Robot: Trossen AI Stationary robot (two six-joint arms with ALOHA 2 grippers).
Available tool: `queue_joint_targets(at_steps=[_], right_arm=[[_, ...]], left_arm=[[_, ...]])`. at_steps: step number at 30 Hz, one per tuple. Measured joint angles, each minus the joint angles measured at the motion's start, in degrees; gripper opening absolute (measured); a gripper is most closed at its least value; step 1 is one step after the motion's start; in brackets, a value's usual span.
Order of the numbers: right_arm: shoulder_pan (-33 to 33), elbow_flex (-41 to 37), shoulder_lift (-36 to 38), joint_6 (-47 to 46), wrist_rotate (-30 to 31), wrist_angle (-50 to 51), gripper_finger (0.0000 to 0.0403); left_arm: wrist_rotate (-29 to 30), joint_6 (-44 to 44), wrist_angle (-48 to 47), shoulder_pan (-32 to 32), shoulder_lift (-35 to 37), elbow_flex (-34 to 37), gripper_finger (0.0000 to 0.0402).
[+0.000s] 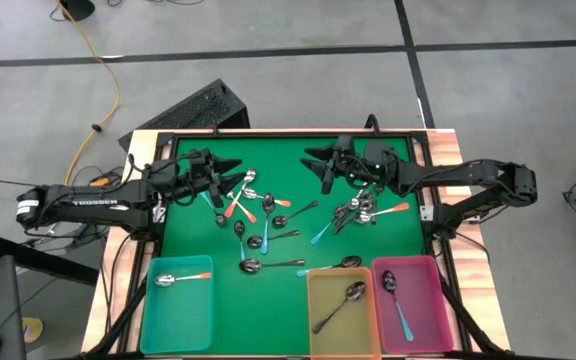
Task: Sort silverware by color (type)
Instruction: Put the blue spoon into the pink bin
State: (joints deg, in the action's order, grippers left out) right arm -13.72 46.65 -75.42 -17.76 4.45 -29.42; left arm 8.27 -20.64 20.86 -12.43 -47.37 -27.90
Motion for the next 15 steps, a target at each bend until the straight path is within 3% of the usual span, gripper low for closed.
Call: queue_joint_targets(at_steps=[15], right_arm=[[0.09, 0.00, 0.00, 1.10, -1.73, -4.17, 0.0202]], left_arm=[[0.09, -1.84, 3.09, 0.00, 0.00, 0.00, 0.0238]])
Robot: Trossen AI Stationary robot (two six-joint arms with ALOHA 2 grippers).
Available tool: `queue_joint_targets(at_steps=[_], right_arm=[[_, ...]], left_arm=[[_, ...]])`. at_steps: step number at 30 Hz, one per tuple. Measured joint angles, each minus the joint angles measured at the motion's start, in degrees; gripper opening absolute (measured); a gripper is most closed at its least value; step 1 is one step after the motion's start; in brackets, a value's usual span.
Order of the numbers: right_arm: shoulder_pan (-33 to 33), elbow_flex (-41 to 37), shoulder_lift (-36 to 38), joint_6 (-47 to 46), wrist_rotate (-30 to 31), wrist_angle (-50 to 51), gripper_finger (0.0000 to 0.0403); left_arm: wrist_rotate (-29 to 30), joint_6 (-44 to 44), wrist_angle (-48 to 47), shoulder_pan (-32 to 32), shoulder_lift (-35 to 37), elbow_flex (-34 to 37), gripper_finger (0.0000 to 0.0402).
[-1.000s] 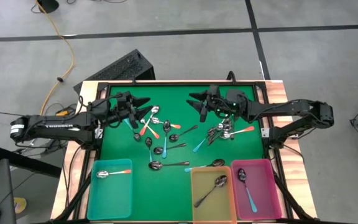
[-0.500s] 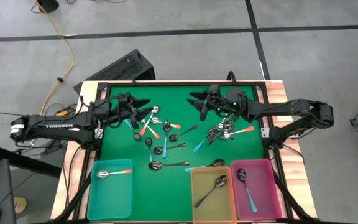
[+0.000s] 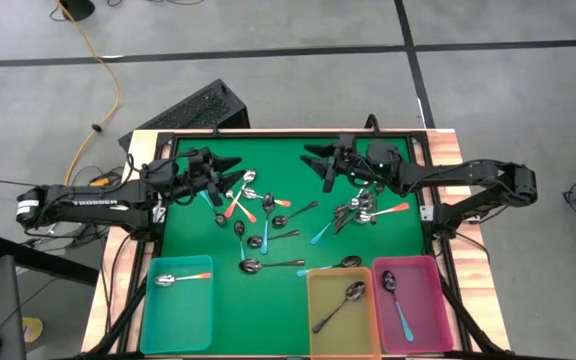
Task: Sort silverware by color (type)
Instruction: Put the blue spoon into the pink bin
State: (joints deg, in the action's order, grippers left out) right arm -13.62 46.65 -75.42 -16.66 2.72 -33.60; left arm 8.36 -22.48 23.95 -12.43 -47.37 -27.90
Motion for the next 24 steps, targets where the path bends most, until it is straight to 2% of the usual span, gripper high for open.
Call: queue_joint_targets(at_steps=[4, 16, 24], right_arm=[[0.91, -0.01, -0.01, -2.11, -1.30, 0.46, 0.0202], [2.59, -0.02, -0.02, 6.39, -1.31, 1.66, 0.0202], [1.35, -0.02, -0.02, 6.66, -1.37, 1.14, 0.0202]], left_arm=[[-0.64, -2.70, 1.83, 0.00, 0.46, 0.00, 0.0238], [-1.06, -2.46, -3.92, 0.00, 1.22, -0.02, 0.0238], [0.80, -1.20, -5.05, 0.02, 1.31, -0.02, 0.0238]])
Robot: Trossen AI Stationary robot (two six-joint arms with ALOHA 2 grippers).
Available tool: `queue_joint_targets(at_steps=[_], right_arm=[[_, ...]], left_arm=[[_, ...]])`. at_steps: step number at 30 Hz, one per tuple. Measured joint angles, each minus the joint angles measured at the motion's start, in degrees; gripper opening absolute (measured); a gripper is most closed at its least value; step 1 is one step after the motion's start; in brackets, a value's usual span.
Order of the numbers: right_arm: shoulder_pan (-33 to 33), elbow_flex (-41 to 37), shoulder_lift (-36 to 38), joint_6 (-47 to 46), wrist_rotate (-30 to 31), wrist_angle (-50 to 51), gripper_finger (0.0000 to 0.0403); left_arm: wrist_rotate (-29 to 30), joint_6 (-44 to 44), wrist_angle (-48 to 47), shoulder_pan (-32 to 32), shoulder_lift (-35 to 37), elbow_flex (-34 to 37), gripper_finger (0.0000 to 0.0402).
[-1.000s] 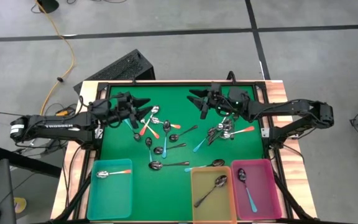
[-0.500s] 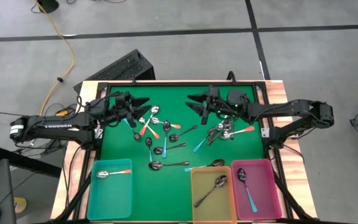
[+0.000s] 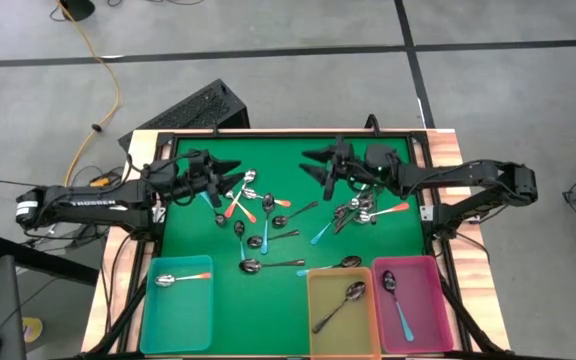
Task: Sort silverware by color (type)
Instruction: Put the blue spoon into the pink bin
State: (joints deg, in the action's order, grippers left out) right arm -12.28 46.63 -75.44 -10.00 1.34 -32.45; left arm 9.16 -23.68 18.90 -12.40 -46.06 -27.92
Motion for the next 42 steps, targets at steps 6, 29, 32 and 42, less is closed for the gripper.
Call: queue_joint_targets(at_steps=[6, 29, 32, 42], right_arm=[[-2.67, 0.00, 0.00, 1.60, -1.84, 0.73, 0.0202], [-8.50, 0.00, 0.02, 3.90, -1.40, 22.71, 0.0202], [-8.30, 0.00, 0.02, 2.57, -1.40, 25.99, 0.0202], [-8.13, 0.00, 0.02, 2.59, -1.40, 28.64, 0.0202]], left_arm=[[5.02, 0.12, -0.13, -0.02, 0.00, 0.00, 0.0238], [1.99, -1.16, -0.37, -5.22, 0.00, 0.00, 0.0238], [-1.39, -2.11, -0.50, -6.46, 0.00, 0.00, 0.0238], [-2.76, -1.44, -3.07, -8.48, 0.48, 0.00, 0.0238]])
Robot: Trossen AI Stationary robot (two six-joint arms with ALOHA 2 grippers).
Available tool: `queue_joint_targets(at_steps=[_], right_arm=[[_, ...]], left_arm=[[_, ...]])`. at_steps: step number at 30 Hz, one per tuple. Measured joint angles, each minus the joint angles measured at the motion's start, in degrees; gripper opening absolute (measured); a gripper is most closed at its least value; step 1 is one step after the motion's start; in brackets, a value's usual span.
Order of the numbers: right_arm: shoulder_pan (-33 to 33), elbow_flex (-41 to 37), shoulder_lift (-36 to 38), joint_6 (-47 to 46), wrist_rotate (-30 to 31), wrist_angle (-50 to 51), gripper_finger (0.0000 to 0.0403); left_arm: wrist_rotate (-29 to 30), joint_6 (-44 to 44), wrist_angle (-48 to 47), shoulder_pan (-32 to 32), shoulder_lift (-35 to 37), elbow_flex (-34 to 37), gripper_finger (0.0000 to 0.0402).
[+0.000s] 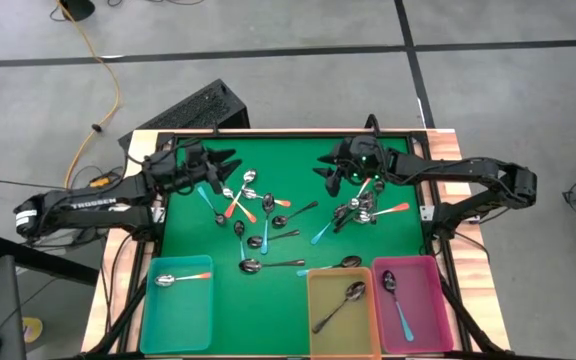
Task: Sort silverware by color (type)
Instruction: Put the blue spoon into the pink bin
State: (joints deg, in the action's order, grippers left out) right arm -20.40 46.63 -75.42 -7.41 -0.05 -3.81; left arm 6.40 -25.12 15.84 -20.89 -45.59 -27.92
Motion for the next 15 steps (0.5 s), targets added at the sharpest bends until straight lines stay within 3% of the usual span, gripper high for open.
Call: queue_joint_targets(at_steps=[7, 15], right_arm=[[0.12, 0.36, 0.00, -1.90, -0.04, -0.07, 0.0202], [0.11, 5.47, 0.00, -1.35, -0.07, -2.27, 0.0202]], left_arm=[[0.36, 2.15, -5.15, 0.02, 5.83, 0.02, 0.0238], [5.98, 4.57, -9.88, 0.03, 13.93, 0.02, 0.0238]])
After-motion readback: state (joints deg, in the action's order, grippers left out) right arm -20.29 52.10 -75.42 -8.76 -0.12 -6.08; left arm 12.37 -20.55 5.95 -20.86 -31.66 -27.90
